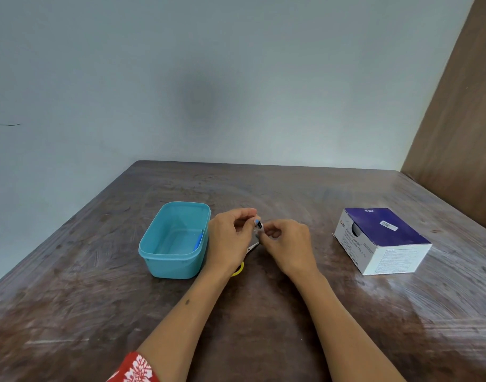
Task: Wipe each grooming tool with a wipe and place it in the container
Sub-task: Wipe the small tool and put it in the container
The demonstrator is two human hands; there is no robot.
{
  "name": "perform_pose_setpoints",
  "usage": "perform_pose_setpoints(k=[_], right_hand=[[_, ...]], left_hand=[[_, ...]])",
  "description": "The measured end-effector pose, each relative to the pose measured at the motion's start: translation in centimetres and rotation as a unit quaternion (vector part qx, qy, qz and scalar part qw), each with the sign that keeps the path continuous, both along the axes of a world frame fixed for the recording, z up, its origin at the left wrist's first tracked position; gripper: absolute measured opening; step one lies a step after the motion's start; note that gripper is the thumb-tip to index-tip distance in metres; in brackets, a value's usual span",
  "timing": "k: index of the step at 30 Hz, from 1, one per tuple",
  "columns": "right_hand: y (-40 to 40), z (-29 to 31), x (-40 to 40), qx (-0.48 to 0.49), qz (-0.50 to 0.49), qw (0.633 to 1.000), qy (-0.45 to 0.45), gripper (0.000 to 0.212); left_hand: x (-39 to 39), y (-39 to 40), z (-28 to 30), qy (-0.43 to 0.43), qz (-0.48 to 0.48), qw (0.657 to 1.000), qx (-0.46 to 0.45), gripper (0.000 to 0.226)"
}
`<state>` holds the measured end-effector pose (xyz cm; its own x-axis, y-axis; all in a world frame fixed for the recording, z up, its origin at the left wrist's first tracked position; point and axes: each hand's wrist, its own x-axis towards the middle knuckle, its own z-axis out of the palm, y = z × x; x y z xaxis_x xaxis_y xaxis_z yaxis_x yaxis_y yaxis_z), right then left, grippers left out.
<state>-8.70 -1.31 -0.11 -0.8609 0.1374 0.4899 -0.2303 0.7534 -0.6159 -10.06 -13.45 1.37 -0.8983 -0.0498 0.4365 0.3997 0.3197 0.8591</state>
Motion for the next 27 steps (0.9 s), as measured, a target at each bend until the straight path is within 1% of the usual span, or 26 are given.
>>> perform_pose_setpoints(k=[3, 7, 12, 16, 21, 25, 27], right_hand=[[-0.20, 0.21, 0.15, -0.005, 0.002, 1.000, 0.030, 0.007], [-0.01, 0.08, 0.08, 0.010, 0.004, 1.000, -0.022, 0.007], [-0.17, 0.27, 0.22, 0.000, 0.010, 0.999, 0.033, 0.010], [-0.03, 0.11, 0.08, 0.008, 0.009, 1.000, -0.010, 0.008], [-0.22, 0.34, 0.21, -0.008, 0.010, 0.999, 0.038, 0.009], [0.00, 0.15, 0.17, 0.011, 0.011, 1.000, -0.005, 0.007], [-0.04, 0.14, 0.18, 0.005, 0.011, 1.000, 0.013, 0.007]], left_hand=[[0.06, -0.03, 0.01, 0.003, 0.001, 1.000, -0.003, 0.019], [0.02, -0.04, -0.04, 0.001, -0.002, 1.000, 0.001, 0.019], [0.06, -0.07, 0.05, 0.004, 0.001, 1.000, -0.001, 0.021], [-0.01, -0.16, -0.02, 0.004, 0.000, 1.000, 0.003, 0.019], [-0.02, -0.13, -0.04, 0.007, 0.001, 1.000, 0.000, 0.021], [-0.11, -0.11, -0.10, 0.007, 0.002, 1.000, -0.001, 0.020], [-0.06, -0.12, -0.11, 0.008, 0.002, 1.000, -0.007, 0.021]])
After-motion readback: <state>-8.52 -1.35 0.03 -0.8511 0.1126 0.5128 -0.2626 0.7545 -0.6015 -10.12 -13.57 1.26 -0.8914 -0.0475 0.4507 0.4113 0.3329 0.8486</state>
